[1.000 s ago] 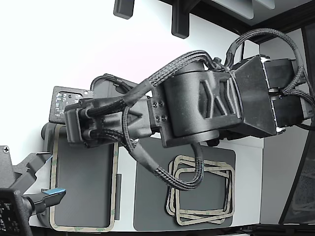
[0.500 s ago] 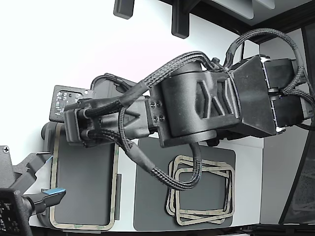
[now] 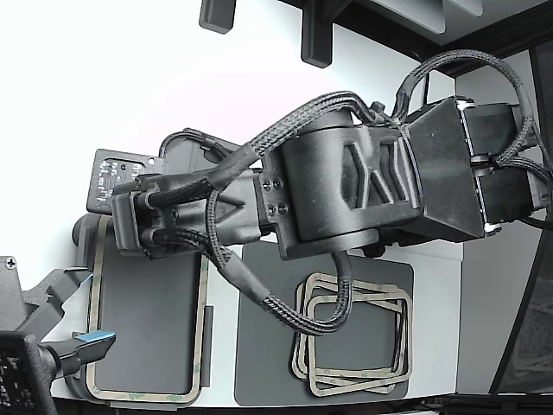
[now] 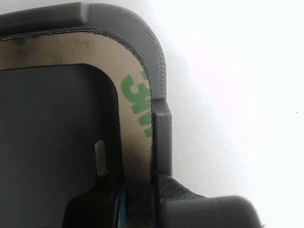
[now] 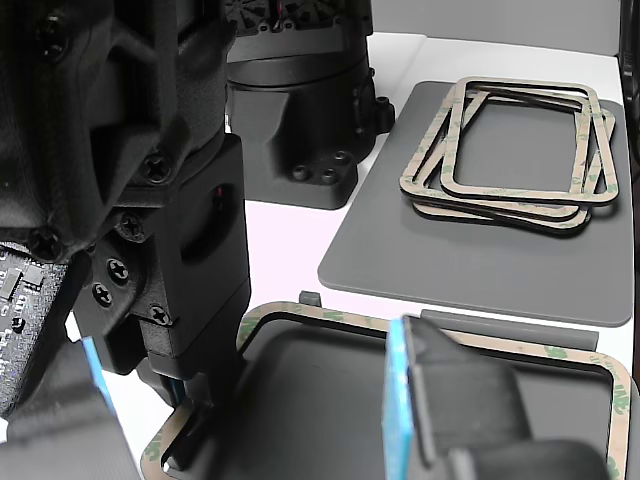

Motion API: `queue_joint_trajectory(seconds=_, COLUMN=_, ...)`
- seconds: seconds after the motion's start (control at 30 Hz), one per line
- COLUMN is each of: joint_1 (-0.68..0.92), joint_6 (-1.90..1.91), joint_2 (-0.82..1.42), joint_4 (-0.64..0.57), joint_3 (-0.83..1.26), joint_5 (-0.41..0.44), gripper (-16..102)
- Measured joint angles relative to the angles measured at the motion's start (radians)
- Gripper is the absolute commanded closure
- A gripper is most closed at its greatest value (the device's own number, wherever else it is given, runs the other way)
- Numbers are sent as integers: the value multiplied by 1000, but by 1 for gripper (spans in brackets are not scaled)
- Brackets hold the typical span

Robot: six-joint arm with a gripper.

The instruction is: Move top rectangular frame to the holder.

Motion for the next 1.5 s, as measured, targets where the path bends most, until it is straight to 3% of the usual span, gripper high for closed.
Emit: queue_joint_trajectory(seconds=1.5, joint_1=0, joint_6=-28, joint_2=-23, joint_4=0, joint_3=-6, joint_5=-6, gripper=96)
